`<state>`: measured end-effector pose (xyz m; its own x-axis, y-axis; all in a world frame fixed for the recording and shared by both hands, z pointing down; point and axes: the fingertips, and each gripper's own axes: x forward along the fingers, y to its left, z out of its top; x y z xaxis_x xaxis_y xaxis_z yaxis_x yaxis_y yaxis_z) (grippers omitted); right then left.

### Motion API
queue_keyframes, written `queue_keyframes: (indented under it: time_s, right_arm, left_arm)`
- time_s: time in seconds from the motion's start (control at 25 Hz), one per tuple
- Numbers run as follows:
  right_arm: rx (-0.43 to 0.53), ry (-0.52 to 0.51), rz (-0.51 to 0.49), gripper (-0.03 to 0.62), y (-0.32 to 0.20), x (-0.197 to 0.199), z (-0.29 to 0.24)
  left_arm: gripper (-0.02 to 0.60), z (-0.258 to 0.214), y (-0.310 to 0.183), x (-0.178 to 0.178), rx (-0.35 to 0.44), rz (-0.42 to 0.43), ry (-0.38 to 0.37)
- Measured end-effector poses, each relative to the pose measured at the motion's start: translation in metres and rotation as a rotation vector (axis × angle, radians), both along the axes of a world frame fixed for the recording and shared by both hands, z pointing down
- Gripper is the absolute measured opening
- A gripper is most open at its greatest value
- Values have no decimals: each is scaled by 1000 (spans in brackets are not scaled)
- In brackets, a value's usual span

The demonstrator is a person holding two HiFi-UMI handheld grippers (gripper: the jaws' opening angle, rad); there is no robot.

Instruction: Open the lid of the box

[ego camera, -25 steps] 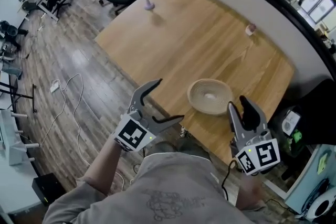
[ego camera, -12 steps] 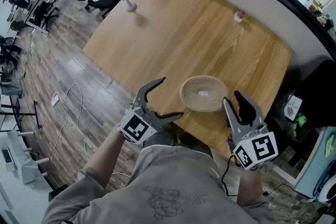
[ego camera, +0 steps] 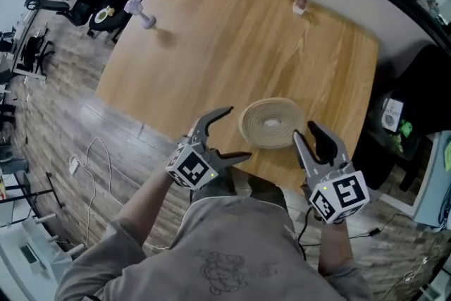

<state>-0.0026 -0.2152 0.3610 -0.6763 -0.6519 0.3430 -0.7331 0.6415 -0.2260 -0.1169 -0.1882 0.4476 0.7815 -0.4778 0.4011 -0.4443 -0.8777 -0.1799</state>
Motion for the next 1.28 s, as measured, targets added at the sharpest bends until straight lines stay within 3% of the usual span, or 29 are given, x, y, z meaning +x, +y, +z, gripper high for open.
queue_keyframes:
  time_s: [0.16,0.48,1.0,1.28]
  right_arm:
    - [-34,10,41,135,4,-17,15]
    - [-70,43,86,135,5,-45,46]
    - [-118,44,86,135,6,-61,111]
    - [-119,67,73,135,6,-70,131]
  left_arm:
    - [512,28,-4,-1,-36,94,-13]
    - [514,91,-15,2,-132,197,-24]
    - [541,174,-24,10,-204,213,-21]
    - [540,201,-22,15,-232,256,-72]
